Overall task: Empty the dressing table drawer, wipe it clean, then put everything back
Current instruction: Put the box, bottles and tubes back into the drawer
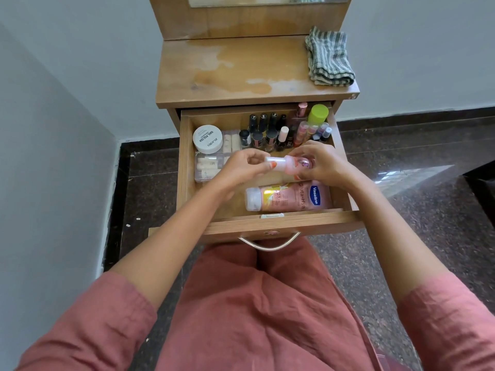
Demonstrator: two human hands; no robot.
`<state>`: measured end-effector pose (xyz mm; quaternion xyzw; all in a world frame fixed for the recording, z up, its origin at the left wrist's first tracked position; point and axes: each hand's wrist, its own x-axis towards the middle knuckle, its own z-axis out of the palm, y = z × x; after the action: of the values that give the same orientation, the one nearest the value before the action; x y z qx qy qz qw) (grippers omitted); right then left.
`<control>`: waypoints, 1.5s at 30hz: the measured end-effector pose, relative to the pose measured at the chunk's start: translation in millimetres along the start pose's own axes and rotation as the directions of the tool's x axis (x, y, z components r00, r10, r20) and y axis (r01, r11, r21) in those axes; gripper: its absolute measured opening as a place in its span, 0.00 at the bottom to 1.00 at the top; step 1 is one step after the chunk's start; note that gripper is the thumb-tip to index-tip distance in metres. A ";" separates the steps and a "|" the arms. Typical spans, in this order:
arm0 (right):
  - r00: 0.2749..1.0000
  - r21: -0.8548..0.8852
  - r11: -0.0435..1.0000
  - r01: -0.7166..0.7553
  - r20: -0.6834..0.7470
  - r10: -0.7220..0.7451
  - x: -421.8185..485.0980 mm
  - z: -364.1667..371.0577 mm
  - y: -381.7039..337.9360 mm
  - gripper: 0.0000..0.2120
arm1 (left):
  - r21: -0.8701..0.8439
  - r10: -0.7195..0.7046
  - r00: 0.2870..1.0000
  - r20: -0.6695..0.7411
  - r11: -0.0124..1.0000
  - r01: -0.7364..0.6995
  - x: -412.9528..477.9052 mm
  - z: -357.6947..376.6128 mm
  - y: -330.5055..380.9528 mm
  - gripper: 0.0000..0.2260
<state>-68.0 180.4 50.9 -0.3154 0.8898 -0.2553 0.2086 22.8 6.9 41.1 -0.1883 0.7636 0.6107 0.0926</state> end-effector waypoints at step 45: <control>0.981 -0.123 0.983 -0.138 0.122 0.153 -42.7 27.0 -22.1 0.21 | 0.329 0.037 0.997 -0.065 0.944 -0.013 29.8 34.1 -8.4 0.12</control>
<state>-13.1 185.4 51.7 -0.2770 0.9080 -0.1669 0.2664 -4.1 33.1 14.4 -0.1819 0.8596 0.4693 0.0878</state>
